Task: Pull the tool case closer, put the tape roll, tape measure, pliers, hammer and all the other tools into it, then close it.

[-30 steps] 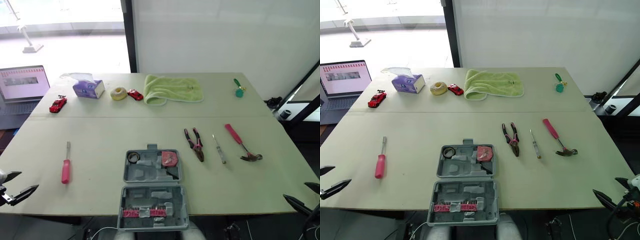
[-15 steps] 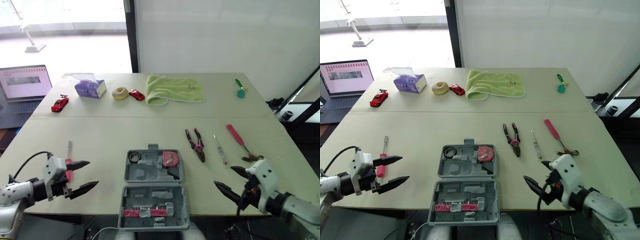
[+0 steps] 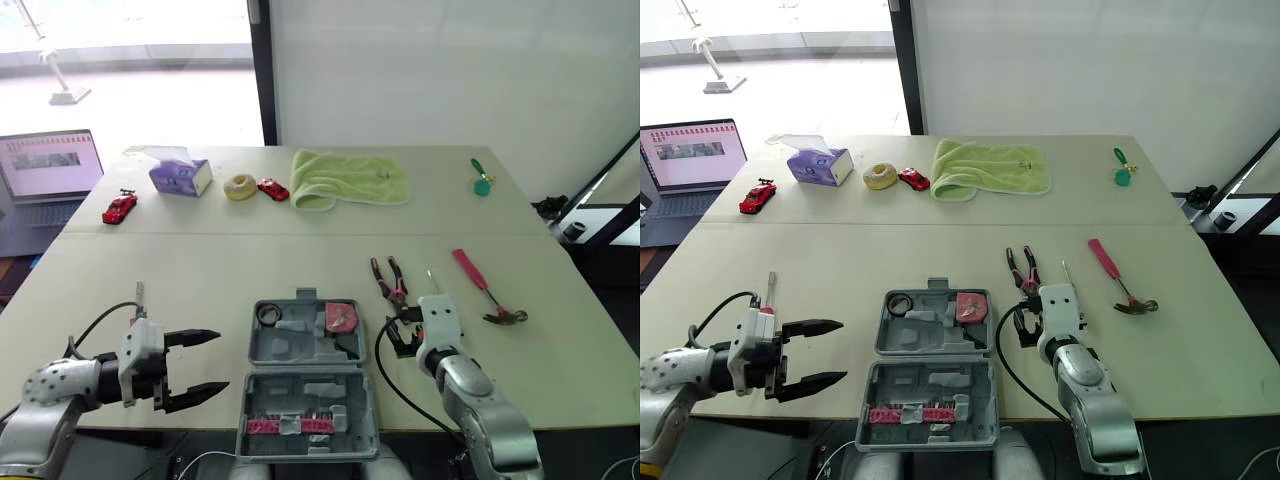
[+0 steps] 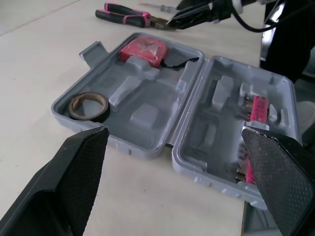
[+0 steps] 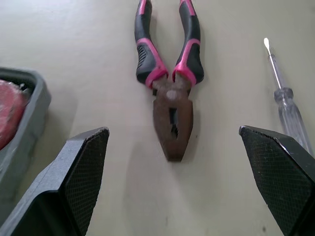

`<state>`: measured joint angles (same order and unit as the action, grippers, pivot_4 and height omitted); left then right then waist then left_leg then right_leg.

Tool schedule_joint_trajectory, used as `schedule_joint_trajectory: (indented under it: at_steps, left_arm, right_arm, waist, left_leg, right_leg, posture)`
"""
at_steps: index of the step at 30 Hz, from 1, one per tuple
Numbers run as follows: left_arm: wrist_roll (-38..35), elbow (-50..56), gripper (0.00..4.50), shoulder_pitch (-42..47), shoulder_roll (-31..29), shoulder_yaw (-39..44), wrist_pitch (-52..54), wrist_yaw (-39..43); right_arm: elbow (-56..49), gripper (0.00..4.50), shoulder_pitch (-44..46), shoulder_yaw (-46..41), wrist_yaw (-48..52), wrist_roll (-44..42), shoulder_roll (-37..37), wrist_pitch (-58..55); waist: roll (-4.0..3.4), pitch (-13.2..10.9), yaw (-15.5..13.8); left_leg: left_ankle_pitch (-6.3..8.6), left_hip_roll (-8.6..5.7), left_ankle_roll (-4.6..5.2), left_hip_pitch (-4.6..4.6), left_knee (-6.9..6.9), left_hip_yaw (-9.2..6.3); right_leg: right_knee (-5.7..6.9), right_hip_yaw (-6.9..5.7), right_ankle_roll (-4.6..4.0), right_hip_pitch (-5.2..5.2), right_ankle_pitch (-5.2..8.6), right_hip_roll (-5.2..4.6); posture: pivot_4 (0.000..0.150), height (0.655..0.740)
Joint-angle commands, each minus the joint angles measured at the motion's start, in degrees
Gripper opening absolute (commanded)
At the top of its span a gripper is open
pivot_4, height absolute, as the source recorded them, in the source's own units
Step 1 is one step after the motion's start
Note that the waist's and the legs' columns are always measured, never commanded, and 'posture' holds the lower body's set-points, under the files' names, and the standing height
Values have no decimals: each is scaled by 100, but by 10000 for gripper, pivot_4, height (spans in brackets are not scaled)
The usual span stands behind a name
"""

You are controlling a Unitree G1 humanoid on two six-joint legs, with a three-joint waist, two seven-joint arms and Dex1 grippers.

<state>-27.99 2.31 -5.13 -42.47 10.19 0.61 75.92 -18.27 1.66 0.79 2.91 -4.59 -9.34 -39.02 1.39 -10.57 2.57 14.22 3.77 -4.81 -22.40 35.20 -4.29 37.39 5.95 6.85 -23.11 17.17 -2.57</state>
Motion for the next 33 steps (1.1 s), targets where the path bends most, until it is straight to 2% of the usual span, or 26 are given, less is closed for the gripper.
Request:
schedule_joint_trajectory:
  at_steps: [1, 7, 10, 13, 15, 16, 21, 25, 29, 33]
  left_arm:
    - [-78, 144, 45000, 62, 28, -37, -104, 87]
    - [-64, 156, 45000, 73, 76, -136, -25, 127]
    - [-173, 252, 45000, 128, 156, -69, -28, 67]
    - [-284, 394, 45000, 77, 135, 9, 40, 93]
    - [-291, 430, 45000, 44, 133, 80, -80, 92]
    - [-304, 424, 45000, 31, 116, 117, -84, 86]
    - [-231, 344, 45000, 29, 111, 148, -134, 95]
    - [-247, 278, 45000, 86, 125, 196, -115, 32]
    - [-258, 98, 45000, 318, 75, 204, -31, 13]
    - [-232, -69, 45000, 472, 34, 137, -34, 145]
  right_arm:
    - [553, 44725, 320, -147, 176, 22, -125, 476]
    - [1590, 44725, 726, -137, 285, 89, -160, 822]
    - [1619, 37129, 744, -56, 453, 52, -156, 999]
    - [1598, 23739, 768, 1, 533, 70, -162, 1098]
    - [1598, 12774, 787, -23, 564, 49, -173, 1095]
    - [1615, 9767, 787, 3, 612, 66, -207, 1123]
    - [1417, 9746, 754, 36, 715, 150, -348, 1088]
    - [759, 9746, 761, 21, 864, 132, -554, 853]
    - [-794, 9746, 1175, 130, 1637, -165, -1372, -261]
    - [-1598, 9746, 1722, 332, 2552, -767, -2304, -1547]
  waist:
    - [0, 0, 9]
    - [-1, 0, 23]
    - [-1, 0, 18]
    - [-2, 0, 17]
    - [-2, 0, 16]
    - [-2, 0, 15]
    - [-2, 0, 9]
    - [-8, -4, 4]
    - [-44, -28, 3]
    - [-45, -28, 26]
  left_leg:
    - [0, 0, 0, 0, 0, 0]
    - [0, 1, 1, 1, -4, -1]
    - [0, 1, 1, 2, 2, -1]
    - [0, 1, 1, 2, 2, -1]
    - [0, 1, 1, 2, 1, -1]
    - [0, 1, 1, 2, 1, -1]
    - [0, 1, 1, 2, 2, -1]
    - [0, 1, 1, 2, 1, -1]
    - [-1, 0, 1, -7, 8, -1]
    - [0, 3, 2, 0, 2, -7]
  right_leg:
    - [0, 0, 11, 0, -6, 0]
    - [6, -1, 16, -5, -8, 3]
    - [7, 0, 15, -1, -9, 3]
    - [8, 0, 15, 0, -9, 3]
    - [8, 0, 15, 0, -8, 3]
    - [8, 0, 15, 0, -9, 3]
    - [8, 0, 15, -1, -8, 2]
    - [8, 0, 15, -1, -8, 3]
    - [9, 0, 16, -7, -8, 1]
    - [13, 0, 18, -7, -9, 10]
  posture:
    - [1500, 7400]
    - [1500, 7400]
    - [1500, 7400]
    - [1500, 7400]
    - [1500, 7400]
    - [1500, 7400]
    - [1500, 7400]
    - [1500, 7400]
    - [1500, 7400]
    - [1500, 7400]
